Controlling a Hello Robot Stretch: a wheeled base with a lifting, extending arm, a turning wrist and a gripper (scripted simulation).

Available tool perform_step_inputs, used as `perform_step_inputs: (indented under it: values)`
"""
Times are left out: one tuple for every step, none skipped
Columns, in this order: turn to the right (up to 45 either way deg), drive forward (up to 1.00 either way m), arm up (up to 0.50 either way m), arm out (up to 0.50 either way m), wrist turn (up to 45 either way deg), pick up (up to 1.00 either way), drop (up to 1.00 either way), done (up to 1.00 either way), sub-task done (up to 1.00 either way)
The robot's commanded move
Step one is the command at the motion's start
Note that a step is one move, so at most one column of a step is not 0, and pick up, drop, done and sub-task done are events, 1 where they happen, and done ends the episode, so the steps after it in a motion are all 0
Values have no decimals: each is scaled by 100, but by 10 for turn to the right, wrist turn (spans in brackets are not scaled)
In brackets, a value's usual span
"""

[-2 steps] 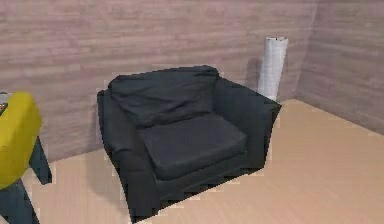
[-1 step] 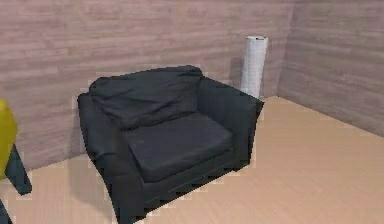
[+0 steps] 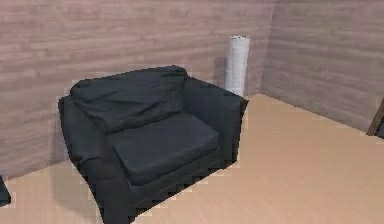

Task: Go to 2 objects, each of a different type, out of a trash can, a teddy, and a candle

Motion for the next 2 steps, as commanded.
perform_step_inputs:
  values:
    - [0, 25, 0, 0, 0, 0, 0, 0, 0]
    - [450, 0, 0, 0, 0, 0, 0, 0, 0]
